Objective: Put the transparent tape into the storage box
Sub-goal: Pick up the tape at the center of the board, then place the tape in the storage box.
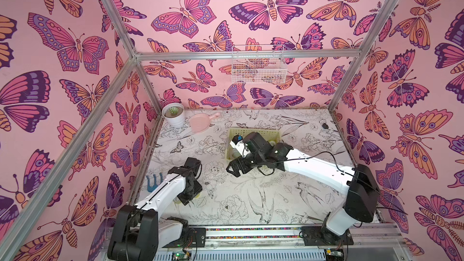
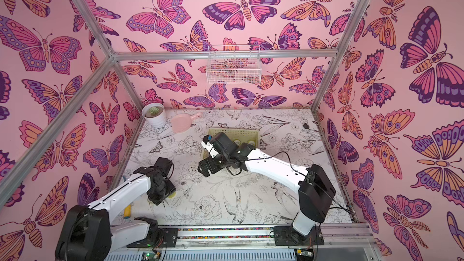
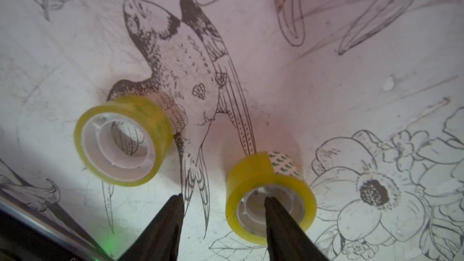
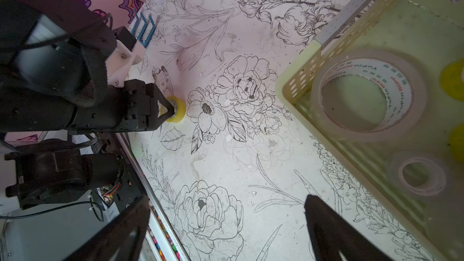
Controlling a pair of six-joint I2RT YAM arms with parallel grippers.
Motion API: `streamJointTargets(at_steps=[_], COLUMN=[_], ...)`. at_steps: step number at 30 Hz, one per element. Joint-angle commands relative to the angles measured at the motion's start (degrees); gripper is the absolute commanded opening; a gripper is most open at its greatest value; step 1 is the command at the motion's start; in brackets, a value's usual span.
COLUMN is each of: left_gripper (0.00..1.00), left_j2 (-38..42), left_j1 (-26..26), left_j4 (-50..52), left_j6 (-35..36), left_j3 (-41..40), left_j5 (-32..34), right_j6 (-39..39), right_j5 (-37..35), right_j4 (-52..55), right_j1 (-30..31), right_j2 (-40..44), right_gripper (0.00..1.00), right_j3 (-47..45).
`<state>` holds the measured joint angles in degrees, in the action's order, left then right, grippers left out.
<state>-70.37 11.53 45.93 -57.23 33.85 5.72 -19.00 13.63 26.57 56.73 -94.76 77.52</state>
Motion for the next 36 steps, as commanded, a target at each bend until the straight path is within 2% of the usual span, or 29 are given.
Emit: streamJointTargets(at_steps=[1,6,8,13,17,20,21,28,30,36], left_gripper=[0.54,0.42,0.32,0.13,0.05,0.02,0.0,0.02,0.02,0.02], left_j2=[-1.96,-7.44,-8.01,-6.02,-3.5,-3.11,-0.83,-1.0,-1.96,-11.44], left_j1=[-0.53,-0.63,-0.59,-0.58,-0.55,-0.55,-0.5,-0.06,0.37,4.46], left_j4=[-2.05,-3.48,-3.57,-3.35,-2.1,0.3,1.12,4.76,5.12,5.74], left_j6=[1.88,2.93,3.33,3.66,4.67,5.89,6.68,11.0,11.67,14.1], left_j3=[-0.8,-0.62,-0.54,-0.63,0.85,3.63,5.02,16.12,19.85,31.78], left_j5=[-0.67,-1.27,-1.4,-1.4,-1.67,-1.08,-0.97,-1.36,-1.73,-2.11], right_j6=[0.56,0.43,0.39,0.39,0.4,-0.24,-0.55,-1.88,-2.5,-4.07], right_j5=[1.05,0.76,0.72,0.54,-0.02,-2.5,-3.25,-8.23,-9.93,-16.17], right_j4=[0.58,0.68,0.64,0.72,1.0,1.48,1.18,0.85,0.69,0.91], right_j1=[0.3,0.31,0.27,0.31,0.31,0.31,0.18,0.14,-0.08,-0.4], right_j2=[1.33,1.45,1.5,1.51,1.59,2.42,2.84,6.54,7.66,11.22], right_gripper=[0.99,0.99,0.99,0.99,0.99,0.99,0.99,0.99,0.99,0.99], right_j3=[-0.43,-0.57,-0.61,-0.61,-0.56,-0.83,-1.32,-3.78,-4.66,-7.25])
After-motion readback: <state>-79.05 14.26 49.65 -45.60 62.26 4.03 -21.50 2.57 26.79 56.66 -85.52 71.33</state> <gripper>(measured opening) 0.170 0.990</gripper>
